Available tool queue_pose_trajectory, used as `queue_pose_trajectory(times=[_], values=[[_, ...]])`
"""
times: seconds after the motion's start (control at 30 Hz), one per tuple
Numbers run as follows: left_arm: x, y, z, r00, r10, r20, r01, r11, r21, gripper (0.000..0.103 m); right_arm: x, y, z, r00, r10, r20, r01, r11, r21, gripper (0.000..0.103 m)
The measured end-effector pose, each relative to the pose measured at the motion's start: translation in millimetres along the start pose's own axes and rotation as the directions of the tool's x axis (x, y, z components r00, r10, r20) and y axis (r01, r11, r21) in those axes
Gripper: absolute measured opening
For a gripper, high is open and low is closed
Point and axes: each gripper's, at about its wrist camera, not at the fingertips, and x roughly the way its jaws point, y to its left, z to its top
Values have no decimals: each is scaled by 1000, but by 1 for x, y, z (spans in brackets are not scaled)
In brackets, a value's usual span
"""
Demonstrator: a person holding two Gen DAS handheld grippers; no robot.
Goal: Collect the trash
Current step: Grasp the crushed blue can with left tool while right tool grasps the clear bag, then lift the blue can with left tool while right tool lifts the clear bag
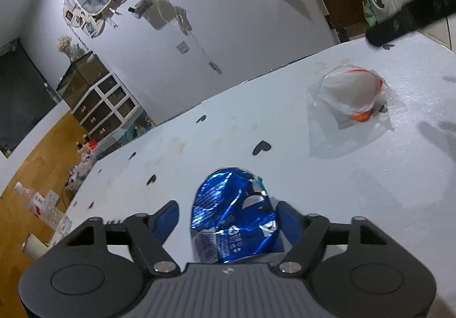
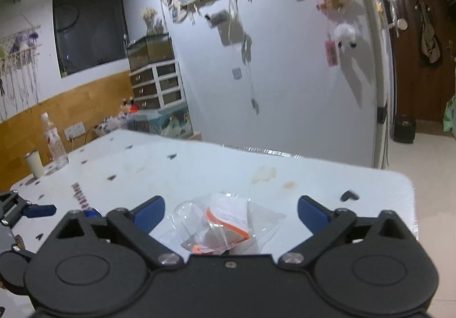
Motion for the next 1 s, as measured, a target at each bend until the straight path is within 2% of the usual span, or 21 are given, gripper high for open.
queue_pose_trajectory(times=[0.07, 0.2, 0.27, 0.37, 0.4, 0.47, 0.5, 0.57, 0.6, 0.7, 0.83, 1.0], values=[[4, 4, 0, 1000, -11, -10, 11, 1000, -15, 63, 13, 2, -6, 999, 22, -29, -23, 1000, -20, 93], [8, 11, -5, 1000, -26, -15, 26, 998, -51, 51, 31, 7, -18, 997, -30, -68, 23, 995, -95, 77], [8, 17, -7, 999, -36, -3, 36, 996, -83, 50, 37, 6, -22, 996, -52, -77, 43, 993, -107, 68], [5, 28, -8, 998, -64, 18, 66, 988, -141, 44, 41, 6, -22, 993, -84, -89, 73, 991, -113, 48], [3, 32, -9, 996, -85, 29, 88, 982, -168, 42, 40, 6, -22, 993, -84, -84, 74, 990, -117, 37], [-2, 38, -10, 991, -122, 48, 129, 969, -208, 40, 36, 10, -24, 993, -94, -77, 83, 986, -142, 24], [-5, 41, -11, 988, -140, 59, 150, 962, -229, 37, 35, 11, -24, 992, -98, -84, 84, 984, -155, 21], [-11, 45, -12, 983, -165, 79, 180, 948, -262, 27, 28, 13, -28, 992, -90, -93, 72, 982, -175, 15], [-15, 47, -13, 979, -184, 90, 202, 938, -283, 26, 23, 13, -30, 992, -90, -91, 72, 981, -183, 11], [-26, 49, -15, 958, -257, 124, 284, 896, -342, 26, 4, 12, -35, 993, -85, -85, 69, 981, -180, 7], [-41, 40, -19, 932, -326, 158, 362, 856, -369, 25, -26, 12, -46, 993, -86, -86, 70, 983, -172, 3], [-65, 28, -29, 871, -441, 216, 491, 767, -414, 25, -67, 12, -61, 993, -81, -83, 67, 986, -152, 3]])
